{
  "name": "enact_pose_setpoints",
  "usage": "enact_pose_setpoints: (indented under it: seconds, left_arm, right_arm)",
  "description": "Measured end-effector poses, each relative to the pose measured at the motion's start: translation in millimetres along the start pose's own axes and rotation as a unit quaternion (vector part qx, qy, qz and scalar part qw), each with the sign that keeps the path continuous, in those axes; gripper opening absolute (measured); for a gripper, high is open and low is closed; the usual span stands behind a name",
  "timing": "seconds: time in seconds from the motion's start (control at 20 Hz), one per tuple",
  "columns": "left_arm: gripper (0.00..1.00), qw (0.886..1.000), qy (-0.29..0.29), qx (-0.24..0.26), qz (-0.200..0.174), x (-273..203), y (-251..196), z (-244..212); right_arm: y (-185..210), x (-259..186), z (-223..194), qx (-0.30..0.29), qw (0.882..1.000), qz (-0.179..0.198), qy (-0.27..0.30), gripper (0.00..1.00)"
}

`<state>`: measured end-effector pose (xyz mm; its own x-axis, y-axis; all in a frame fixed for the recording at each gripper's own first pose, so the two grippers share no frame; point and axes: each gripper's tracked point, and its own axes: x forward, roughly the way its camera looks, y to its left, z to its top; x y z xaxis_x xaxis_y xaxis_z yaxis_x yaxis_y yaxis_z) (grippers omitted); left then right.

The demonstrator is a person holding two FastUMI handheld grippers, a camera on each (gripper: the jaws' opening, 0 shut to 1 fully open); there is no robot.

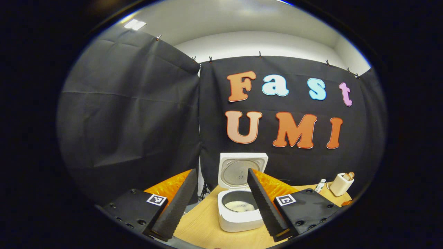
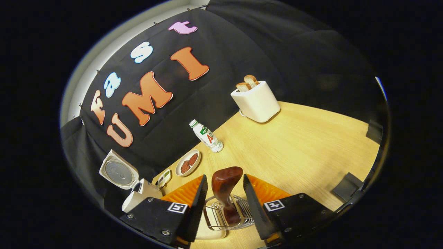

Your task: Close the left gripper, press the button to open the rice cooker; take a wooden spoon from the chopstick holder with the right hand, scoop a spoonful of rice and pour it into the rice cooker, then put the wooden spoon back into the chopstick holder.

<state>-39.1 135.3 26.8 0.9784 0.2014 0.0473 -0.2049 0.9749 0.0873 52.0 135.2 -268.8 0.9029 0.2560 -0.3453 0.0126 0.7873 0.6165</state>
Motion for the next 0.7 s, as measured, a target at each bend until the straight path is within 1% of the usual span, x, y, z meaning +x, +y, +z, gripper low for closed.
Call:
enact_pose_setpoints:
  seconds: [0.05,0.1,0.15,0.2,0.25,0.5,0.55,0.7]
  left_arm:
    - [1.00,1.000,0.001,0.004,0.007,-1,4,-2]
    - [0.99,1.000,0.001,0.004,0.012,-1,6,-2]
    - [0.99,1.000,0.002,0.002,0.013,-2,6,-2]
    - [0.99,1.000,0.005,0.000,0.013,-3,7,-4]
    - [1.00,1.000,0.007,-0.001,0.012,-3,9,-7]
    - [1.00,1.000,0.012,-0.004,0.021,-4,22,-10]
    - [1.00,1.000,0.010,-0.006,0.021,-3,23,-10]
    - [0.99,1.000,0.005,-0.007,0.017,-3,24,-6]
  right_arm:
    - [-5,2,-3,0.007,1.000,-0.004,0.005,0.56]
    - [-3,3,-4,0.014,1.000,0.006,0.013,0.51]
    - [1,2,-8,0.019,1.000,0.010,0.019,0.41]
    - [-1,4,-7,0.018,1.000,0.001,0.015,0.34]
    - [-3,3,-5,0.012,1.000,-0.010,0.013,0.24]
    - [7,0,-3,-0.048,0.998,-0.030,0.003,0.11]
    - [11,-2,1,-0.056,0.998,-0.032,0.002,0.07]
    - [25,-11,10,-0.083,0.996,-0.037,0.004,0.05]
